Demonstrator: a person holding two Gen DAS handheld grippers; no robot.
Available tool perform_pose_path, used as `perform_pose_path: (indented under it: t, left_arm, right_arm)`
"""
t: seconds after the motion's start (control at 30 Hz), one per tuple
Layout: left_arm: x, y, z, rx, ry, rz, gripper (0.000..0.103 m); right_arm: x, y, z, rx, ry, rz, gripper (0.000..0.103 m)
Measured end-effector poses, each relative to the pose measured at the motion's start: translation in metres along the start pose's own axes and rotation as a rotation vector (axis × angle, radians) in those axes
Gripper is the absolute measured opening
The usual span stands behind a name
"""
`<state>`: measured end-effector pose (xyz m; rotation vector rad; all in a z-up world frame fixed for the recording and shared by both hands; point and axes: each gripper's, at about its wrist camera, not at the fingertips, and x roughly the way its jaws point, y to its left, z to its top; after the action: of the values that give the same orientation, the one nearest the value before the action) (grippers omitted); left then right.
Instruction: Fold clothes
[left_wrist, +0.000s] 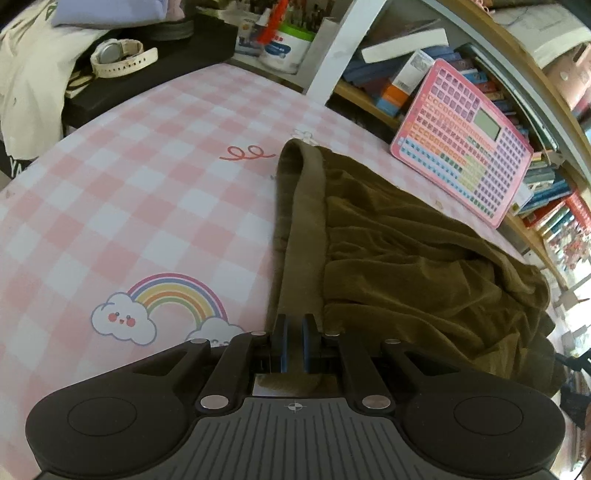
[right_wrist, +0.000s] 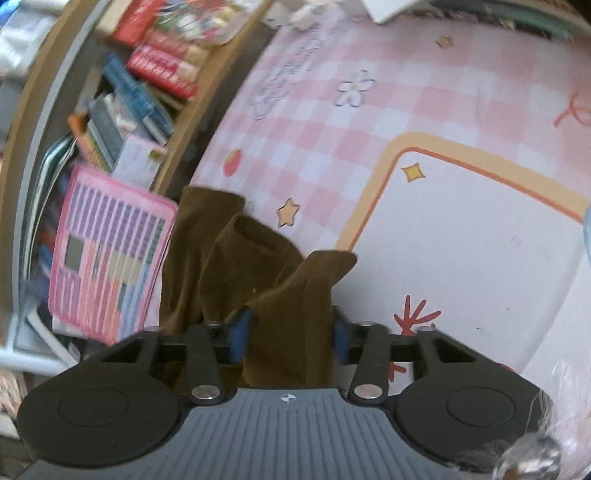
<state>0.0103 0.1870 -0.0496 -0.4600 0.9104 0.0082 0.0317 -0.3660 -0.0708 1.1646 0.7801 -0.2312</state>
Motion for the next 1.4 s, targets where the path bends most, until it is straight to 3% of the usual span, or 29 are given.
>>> perform_pose_path:
  t: [0.03,0.07,0.13,0.27,0.33,0.4,0.43,0.57,0.8,0.87,0.93,1.03,1.17,1.27,1.4]
  left_arm:
    - [0.001,-0.002,0.001,0.007,0.005,0.006,0.008]
    - [0.001,-0.003,0.002,0.016,0.010,0.011,0.008]
    - [0.001,-0.007,0.005,0.043,0.026,0.018,0.008]
    - [-0.001,-0.015,0.007,0.108,0.059,-0.003,0.008]
    - [-0.001,-0.019,0.008,0.138,0.076,-0.014,0.008]
    - [0.002,-0.019,0.005,0.145,0.098,-0.026,0.008]
    - [0.004,-0.018,0.004,0.144,0.110,-0.029,0.008]
    - [0.010,-0.016,0.003,0.161,0.139,-0.047,0.009]
    - [0.008,-0.021,0.015,0.205,0.132,-0.081,0.009]
    - [0.004,-0.020,0.017,0.208,0.116,-0.090,0.010]
    - [-0.001,-0.017,0.019,0.202,0.101,-0.103,0.018]
    - [-0.008,-0.014,0.023,0.195,0.080,-0.131,0.022]
    - [-0.009,-0.016,0.022,0.200,0.087,-0.167,0.022]
    - [-0.005,-0.016,0.017,0.186,0.118,-0.159,0.022]
    - [-0.005,-0.011,0.011,0.150,0.149,-0.176,0.023]
  right_arm:
    - [0.000,-0.001,0.001,0.016,0.004,0.016,0.005]
    - [0.000,-0.001,0.001,0.029,0.008,0.030,0.003]
    - [-0.017,0.012,0.002,-0.031,-0.041,0.058,0.003]
    - [-0.107,0.061,-0.012,-0.335,-0.280,0.237,0.003]
    - [-0.147,0.064,-0.025,-0.436,-0.355,0.253,0.003]
    - [-0.159,0.045,-0.034,-0.435,-0.348,0.144,0.003]
    - [-0.158,0.027,-0.038,-0.415,-0.324,0.045,0.003]
    - [-0.132,-0.045,-0.052,-0.286,-0.171,-0.243,0.003]
    - [-0.126,-0.059,-0.074,-0.355,-0.200,-0.435,0.006]
    - [-0.127,-0.060,-0.080,-0.418,-0.230,-0.508,0.015]
    - [-0.128,-0.057,-0.083,-0.459,-0.276,-0.597,0.037]
    - [-0.134,-0.049,-0.086,-0.492,-0.354,-0.658,0.038]
    - [-0.132,-0.022,-0.101,-0.622,-0.362,-0.553,0.037]
    - [-0.115,-0.001,-0.122,-0.763,-0.297,-0.451,0.035]
    - [-0.092,0.008,-0.146,-0.852,-0.195,-0.396,0.035]
